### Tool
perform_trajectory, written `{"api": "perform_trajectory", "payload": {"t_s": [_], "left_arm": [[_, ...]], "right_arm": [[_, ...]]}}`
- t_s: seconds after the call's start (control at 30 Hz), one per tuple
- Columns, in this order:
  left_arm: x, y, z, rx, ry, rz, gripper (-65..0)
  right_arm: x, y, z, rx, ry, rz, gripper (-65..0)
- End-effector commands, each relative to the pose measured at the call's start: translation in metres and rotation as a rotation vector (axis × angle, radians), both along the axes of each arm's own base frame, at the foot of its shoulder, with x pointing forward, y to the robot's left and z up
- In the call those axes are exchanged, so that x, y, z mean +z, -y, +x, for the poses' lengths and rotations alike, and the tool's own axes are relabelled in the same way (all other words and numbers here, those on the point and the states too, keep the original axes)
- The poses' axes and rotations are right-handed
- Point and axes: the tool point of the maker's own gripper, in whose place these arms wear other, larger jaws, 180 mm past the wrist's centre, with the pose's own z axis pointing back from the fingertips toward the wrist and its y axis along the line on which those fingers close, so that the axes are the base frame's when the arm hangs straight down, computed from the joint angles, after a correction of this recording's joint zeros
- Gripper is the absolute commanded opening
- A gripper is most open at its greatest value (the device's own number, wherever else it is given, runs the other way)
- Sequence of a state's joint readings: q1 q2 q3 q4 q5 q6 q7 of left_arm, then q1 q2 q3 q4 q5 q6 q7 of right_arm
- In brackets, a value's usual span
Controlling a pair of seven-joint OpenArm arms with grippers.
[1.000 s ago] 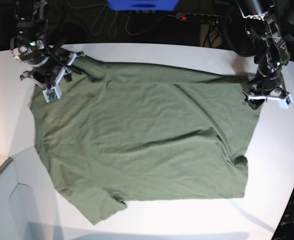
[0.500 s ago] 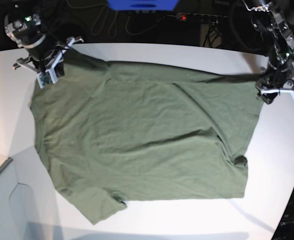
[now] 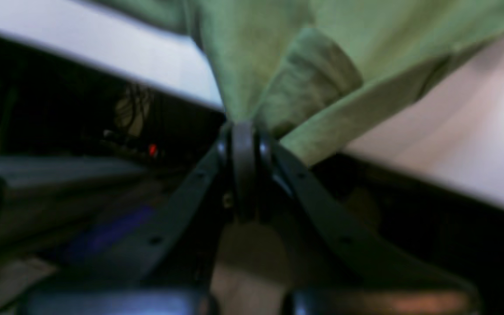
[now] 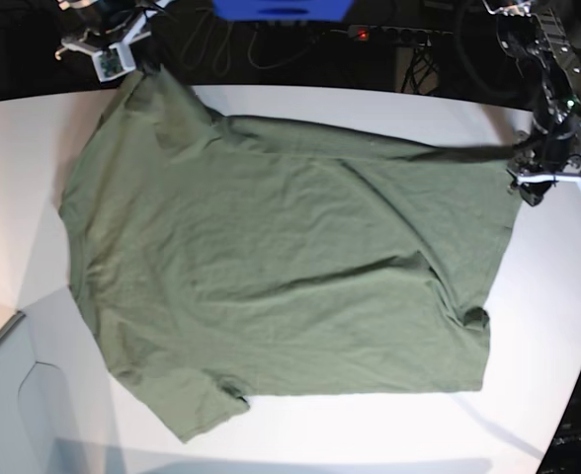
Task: Layout the t-shirt on the table in an organized manner, then fold the t-shirt properly
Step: 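Pull the shoulder edge with both grippers to straighten the t-shirt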
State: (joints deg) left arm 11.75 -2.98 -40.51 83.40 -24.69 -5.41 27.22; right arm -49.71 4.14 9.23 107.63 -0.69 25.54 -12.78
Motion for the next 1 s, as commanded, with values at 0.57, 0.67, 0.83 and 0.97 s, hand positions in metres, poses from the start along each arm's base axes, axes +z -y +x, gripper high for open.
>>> {"api": "perform_trajectory", "payload": {"t_s": [0.57,0.67,0.83,0.97], "left_arm": [[0.014,-0.024,-0.008,0.037,0.027,0.049,-32.2],[0.015,-0.024,-0.006,0.037,0.031,0.049,-32.2],[0.012,-0.019,-0.004,0.038,0.031,0.034,-32.2],[0.003,-0.002,0.006,-0.007,0.022,0.016,-32.4]], "right_arm": [[-0.017,0.112,0.018,-0.229,0.022,-0.168,-48.9],[-0.006,0.128,0.039,-0.298,0.086,-0.182,-48.3],[0.002,0.114,0.083,-0.276,0.172,-0.131,-49.8],[0.006,0.096,0.123,-0.221,0.233,-0.057,-61.0]]}}
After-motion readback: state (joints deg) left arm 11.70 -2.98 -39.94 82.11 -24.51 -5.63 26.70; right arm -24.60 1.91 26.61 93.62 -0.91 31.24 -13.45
